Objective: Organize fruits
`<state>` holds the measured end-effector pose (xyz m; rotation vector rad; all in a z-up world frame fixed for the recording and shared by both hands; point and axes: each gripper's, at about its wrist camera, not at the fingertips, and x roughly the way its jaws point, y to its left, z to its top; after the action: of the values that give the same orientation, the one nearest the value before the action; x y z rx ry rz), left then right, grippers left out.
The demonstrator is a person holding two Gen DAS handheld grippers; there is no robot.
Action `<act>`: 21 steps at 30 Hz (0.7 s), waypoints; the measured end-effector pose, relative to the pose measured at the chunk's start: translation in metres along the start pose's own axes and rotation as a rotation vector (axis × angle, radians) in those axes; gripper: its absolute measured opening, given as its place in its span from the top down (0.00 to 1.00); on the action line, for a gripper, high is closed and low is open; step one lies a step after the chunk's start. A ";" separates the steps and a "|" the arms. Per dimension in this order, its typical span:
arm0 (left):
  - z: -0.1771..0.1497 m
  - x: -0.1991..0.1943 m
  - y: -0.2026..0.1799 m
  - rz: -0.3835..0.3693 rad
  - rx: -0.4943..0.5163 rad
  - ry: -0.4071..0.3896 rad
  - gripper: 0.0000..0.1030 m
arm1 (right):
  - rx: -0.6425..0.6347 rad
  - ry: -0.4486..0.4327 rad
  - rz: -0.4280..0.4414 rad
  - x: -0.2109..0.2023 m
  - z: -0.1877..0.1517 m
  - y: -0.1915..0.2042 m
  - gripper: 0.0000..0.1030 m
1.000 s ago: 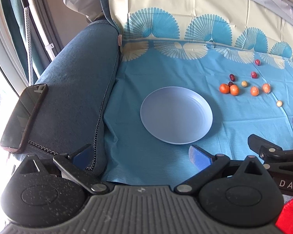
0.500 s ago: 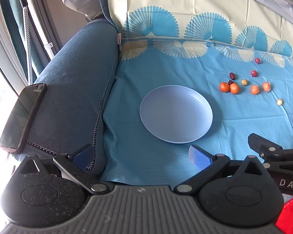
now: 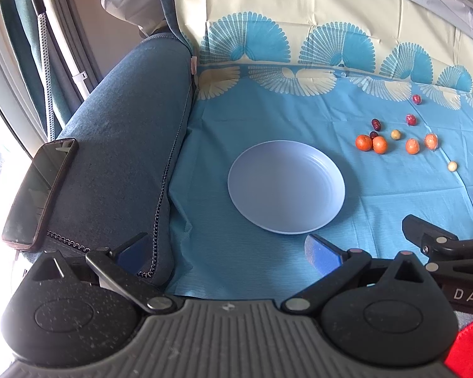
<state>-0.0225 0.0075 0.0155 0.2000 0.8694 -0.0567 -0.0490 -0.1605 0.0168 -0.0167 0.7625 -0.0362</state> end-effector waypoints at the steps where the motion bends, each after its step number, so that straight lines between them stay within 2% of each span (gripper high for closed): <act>1: 0.000 0.000 0.000 0.000 0.000 0.000 0.00 | -0.002 0.000 0.000 0.000 0.000 0.000 0.01; 21: 0.001 0.009 0.001 0.003 -0.006 0.024 0.00 | -0.002 0.020 0.014 0.010 -0.001 0.000 0.01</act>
<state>-0.0156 0.0083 0.0093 0.1962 0.8929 -0.0488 -0.0426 -0.1609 0.0090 -0.0129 0.7827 -0.0224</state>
